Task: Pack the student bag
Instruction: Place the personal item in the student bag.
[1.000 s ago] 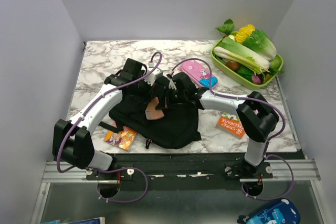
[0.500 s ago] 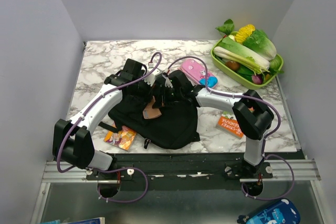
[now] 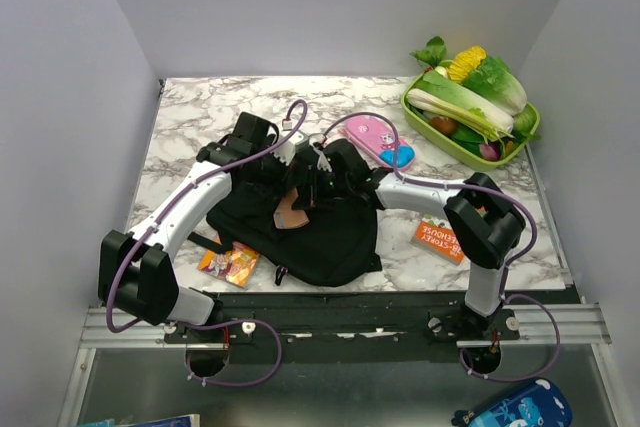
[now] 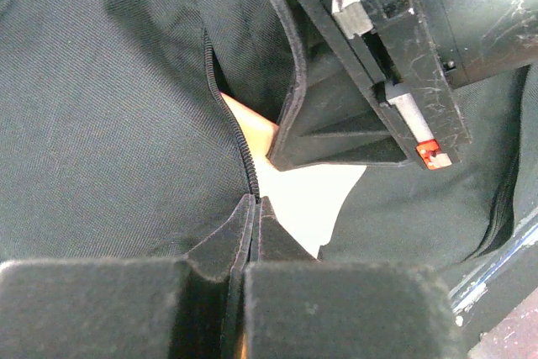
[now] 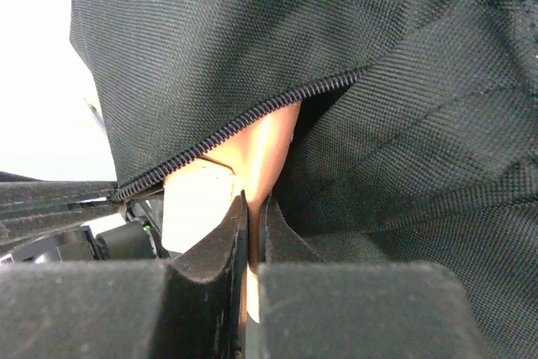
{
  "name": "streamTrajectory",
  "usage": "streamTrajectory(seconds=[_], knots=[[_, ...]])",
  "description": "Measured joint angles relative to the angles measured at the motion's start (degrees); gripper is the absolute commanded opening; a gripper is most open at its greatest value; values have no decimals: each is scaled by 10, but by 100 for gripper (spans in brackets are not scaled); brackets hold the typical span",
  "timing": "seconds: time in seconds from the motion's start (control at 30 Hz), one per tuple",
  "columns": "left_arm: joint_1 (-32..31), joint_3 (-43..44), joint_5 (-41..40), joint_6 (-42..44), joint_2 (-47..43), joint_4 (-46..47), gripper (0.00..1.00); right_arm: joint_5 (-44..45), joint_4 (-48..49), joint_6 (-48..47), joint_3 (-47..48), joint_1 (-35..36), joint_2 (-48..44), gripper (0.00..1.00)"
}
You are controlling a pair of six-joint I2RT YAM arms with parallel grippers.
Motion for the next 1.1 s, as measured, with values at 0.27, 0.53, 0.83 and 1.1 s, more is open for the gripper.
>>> streamTrajectory(seconds=[0.27, 0.53, 0.83, 1.1], knots=[[0, 0, 6, 12, -2, -3, 0, 46, 0, -16, 47, 6, 18, 62], [1, -2, 14, 13, -7, -2, 0, 115, 31, -58, 62, 0, 15, 87], [1, -13, 18, 7, -7, 15, 0, 124, 123, -103, -142, 0, -142, 34], [1, -14, 18, 5, -7, 17, 0, 105, 192, -108, -208, 0, -157, 4]])
